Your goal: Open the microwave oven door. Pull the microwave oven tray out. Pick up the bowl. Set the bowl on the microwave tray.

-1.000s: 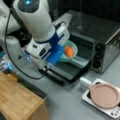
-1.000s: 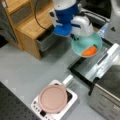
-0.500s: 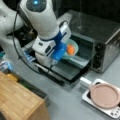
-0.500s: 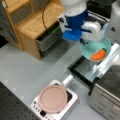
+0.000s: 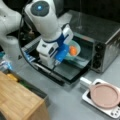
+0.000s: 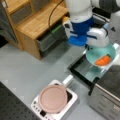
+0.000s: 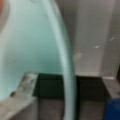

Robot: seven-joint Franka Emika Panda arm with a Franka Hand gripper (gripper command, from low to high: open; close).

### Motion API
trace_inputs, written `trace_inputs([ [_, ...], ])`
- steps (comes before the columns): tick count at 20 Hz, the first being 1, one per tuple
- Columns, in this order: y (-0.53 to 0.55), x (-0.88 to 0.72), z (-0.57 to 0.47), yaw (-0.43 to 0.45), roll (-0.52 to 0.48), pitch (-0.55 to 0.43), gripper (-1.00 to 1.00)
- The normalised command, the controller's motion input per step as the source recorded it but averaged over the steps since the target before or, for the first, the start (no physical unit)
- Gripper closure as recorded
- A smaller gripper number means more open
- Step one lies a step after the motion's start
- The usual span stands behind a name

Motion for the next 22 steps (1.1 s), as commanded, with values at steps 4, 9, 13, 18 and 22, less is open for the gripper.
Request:
trace_inputs([
  [4, 0.15, -0.27, -0.15, -0.140, 0.206, -0.240, 1.00],
  [9, 0.14, -0.28, -0.19, -0.134, 0.165, -0.272, 1.00],
  [13, 0.14, -0.29, -0.22, -0.108, 0.119, -0.302, 1.00],
  [18, 0.18, -0.29, -0.29, -0.112, 0.115, -0.311, 1.00],
  [22, 0.26, -0.29, -0.27, -0.133, 0.110, -0.293, 1.00],
])
